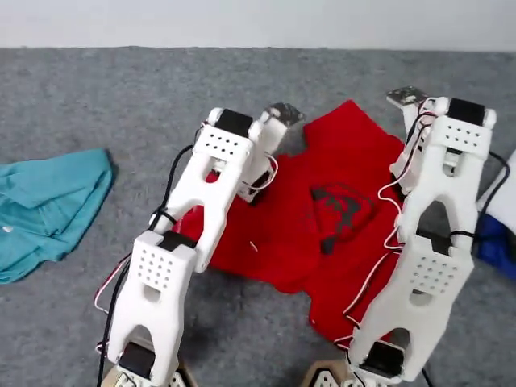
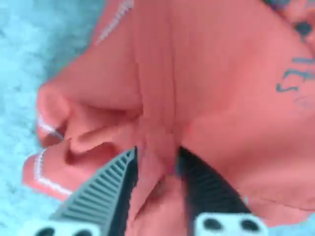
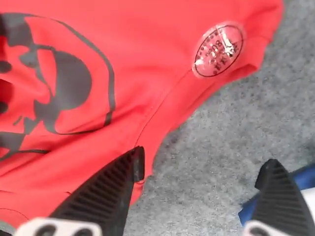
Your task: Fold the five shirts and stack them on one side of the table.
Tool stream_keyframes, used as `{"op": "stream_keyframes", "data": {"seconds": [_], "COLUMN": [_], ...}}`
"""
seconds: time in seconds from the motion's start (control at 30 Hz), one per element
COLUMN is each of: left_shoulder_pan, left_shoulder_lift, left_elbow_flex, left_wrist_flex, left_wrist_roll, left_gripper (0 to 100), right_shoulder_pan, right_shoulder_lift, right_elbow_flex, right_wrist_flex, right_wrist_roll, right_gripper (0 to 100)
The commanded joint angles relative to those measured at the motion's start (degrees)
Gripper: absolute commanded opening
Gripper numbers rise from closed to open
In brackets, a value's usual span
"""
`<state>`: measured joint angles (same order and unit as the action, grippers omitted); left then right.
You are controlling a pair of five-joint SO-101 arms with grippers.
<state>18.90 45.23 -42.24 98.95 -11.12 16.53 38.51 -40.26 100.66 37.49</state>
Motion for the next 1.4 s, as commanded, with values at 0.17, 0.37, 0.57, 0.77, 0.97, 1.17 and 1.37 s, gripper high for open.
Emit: {"op": "stream_keyframes", "data": {"seconds": [0.17,0.37,0.57,0.77,0.97,1.17,1.37], "left_shoulder_pan": [1.41,1.14,1.14,-1.49,-4.66,-1.67,0.97], "left_shoulder_lift": [-6.68,-3.78,-3.43,-2.9,-2.9,-3.43,-2.9], "left_elbow_flex": [7.43,9.27,9.19,4.97,4.09,5.41,7.08], "left_wrist_flex": [1.76,1.76,1.32,0.53,1.05,1.76,1.76], "left_wrist_roll": [2.9,2.81,2.81,2.81,-2.64,-2.81,-3.08], "left_gripper": [18,18,18,16,15,15,15], "right_shoulder_pan": [0.75,0.92,0.92,0.92,0.66,0.57,0.92], "right_shoulder_lift": [-3.47,-3.91,-3.65,-3.74,-3.56,-3.56,-3.74], "right_elbow_flex": [-0.18,-0.18,-0.18,-0.18,-0.18,-0.18,-0.18], "right_wrist_flex": [2.24,2.33,2.33,2.33,2.33,2.33,2.33], "right_wrist_roll": [0.26,0.26,0.35,0.53,0.35,0.26,0.26], "right_gripper": [36.5,36.5,36.5,36.5,36.5,36.5,36.5]}}
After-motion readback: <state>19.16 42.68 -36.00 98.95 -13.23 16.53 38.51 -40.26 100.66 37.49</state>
